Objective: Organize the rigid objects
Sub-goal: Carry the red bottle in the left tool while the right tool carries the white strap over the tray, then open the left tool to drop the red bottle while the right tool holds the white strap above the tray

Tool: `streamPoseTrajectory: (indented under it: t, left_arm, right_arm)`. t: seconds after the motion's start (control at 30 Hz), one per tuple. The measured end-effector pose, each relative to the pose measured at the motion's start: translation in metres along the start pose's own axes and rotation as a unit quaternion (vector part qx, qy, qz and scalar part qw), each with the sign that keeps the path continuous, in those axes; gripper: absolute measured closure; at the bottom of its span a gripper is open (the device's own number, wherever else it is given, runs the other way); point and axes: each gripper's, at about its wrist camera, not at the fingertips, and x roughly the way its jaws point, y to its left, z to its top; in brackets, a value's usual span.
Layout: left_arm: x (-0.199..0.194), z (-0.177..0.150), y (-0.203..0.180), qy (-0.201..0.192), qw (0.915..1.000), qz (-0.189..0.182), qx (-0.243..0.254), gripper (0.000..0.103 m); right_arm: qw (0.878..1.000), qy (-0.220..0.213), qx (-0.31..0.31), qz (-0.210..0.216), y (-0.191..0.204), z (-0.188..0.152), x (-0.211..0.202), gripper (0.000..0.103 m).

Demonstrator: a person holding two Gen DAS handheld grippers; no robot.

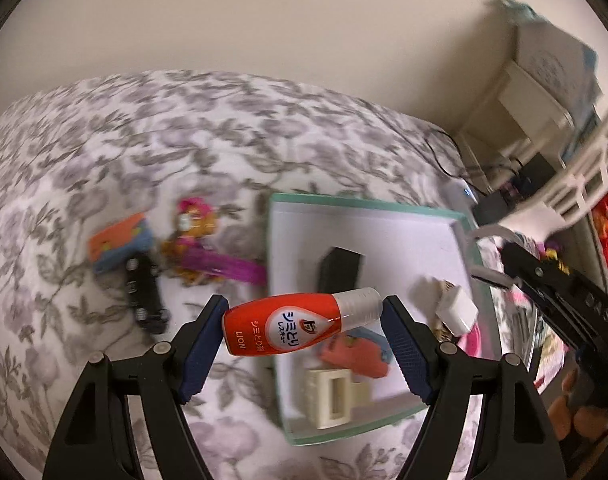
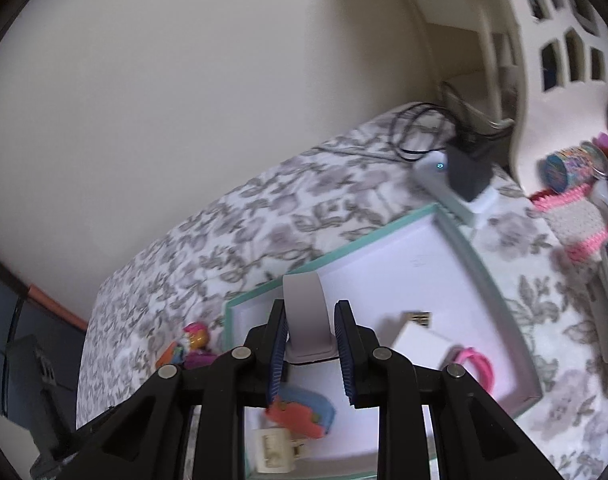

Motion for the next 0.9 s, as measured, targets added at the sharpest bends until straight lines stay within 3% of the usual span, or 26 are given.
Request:
streamPoseTrajectory:
  t: [0.33, 0.9]
  left_arm:
    - [0.038, -0.012, -0.056, 0.034, 0.9972, -0.005, 0.066, 0.024]
    - [0.066, -0.023, -0.061, 0.056, 0.995, 0.002, 0.083, 0.024]
  right_arm:
    - [0.999, 0.033, 0.001, -0.014, -0.012, -0.005, 0.016, 0.077]
    - [0.996, 0.085, -0.011, -0.036, -0.01, -0.019, 0.039, 0.077]
